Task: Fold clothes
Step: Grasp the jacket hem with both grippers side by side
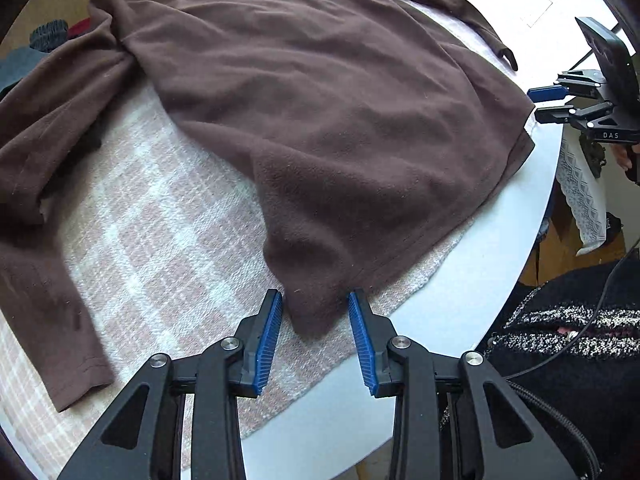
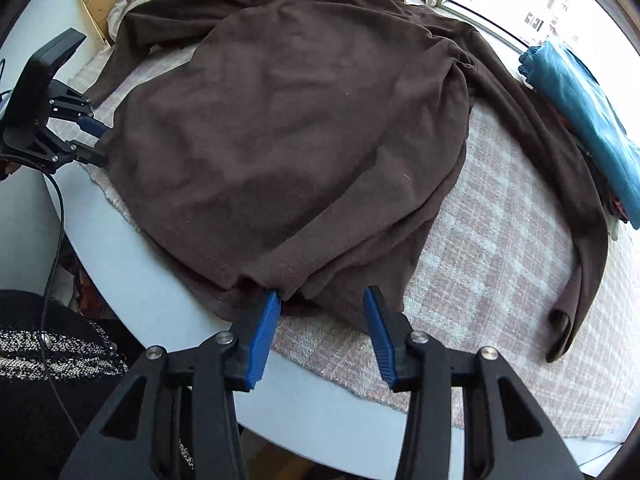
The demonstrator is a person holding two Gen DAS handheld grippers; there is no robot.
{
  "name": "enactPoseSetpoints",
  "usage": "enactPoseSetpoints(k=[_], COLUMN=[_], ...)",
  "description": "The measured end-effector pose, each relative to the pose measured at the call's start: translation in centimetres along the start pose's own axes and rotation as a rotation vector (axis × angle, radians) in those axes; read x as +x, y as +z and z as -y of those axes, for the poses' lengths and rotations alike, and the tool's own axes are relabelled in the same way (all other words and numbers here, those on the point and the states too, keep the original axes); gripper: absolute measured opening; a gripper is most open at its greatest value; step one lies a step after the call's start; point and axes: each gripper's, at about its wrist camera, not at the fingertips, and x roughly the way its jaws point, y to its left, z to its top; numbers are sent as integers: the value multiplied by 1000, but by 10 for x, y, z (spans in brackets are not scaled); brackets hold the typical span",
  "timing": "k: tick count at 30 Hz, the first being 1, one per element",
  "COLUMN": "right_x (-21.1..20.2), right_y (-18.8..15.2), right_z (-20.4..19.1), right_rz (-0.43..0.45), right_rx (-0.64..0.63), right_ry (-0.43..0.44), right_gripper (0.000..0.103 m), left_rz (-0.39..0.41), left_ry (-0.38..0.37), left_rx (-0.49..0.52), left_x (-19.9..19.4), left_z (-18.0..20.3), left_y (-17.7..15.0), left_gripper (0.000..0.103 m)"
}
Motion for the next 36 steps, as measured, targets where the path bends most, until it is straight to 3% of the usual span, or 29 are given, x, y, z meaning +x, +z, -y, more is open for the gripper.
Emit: enactPoseSetpoints(k=[3,5,6,8,14,16,18,21,23,27,30,32,34,36], right_x=[18,19,15,-3,-84,-102,-101,-64,-37,-26,-31,-36,-36,-33], right_y=[2,0,-2,-6,-30,-45,-62,-82,-88,-96,-93,-88,-85,-84], right_z=[11,24,32,49,102,120,139,152,153,159,155,145,133,124], right_rz=[-32,-34,-25,23,211,256,247,126,41,29,45,44,42,36], right_rx=[-5,41,70,132,333,414,518,541,503,496,455,391,322,269], right_ry=[16,76,97,130,227,264,292,135,27,54,58,62,59,46], right_gripper=[43,28,11,11,8,8,9,10,10,10,11,21,41,41], left_rz=[13,25,34,51,106,146,178,206,191,104,95,87,77,71], left_ry=[-7,-17,-39,-74,-38,-20,13,29,17,70,63,67,99,143], left_rx=[8,-10,-32,-73,-128,-144,-140,-126,-122,-147,-155,-144,-139,-136], left_x=[0,-2,-4,-8,-42,-64,-87,-108,-96,-51,-35,-25,-17,-11], left_z=[9,12,12,13,14,10,14,22,27,42,51,59,62,60], left_y=[7,9,10,11,4,-3,-7,-7,-7,-14,-27,-33,-35,-34], left_gripper=[33,26,17,11,10,10,10,13,20,18,20,23,26,27])
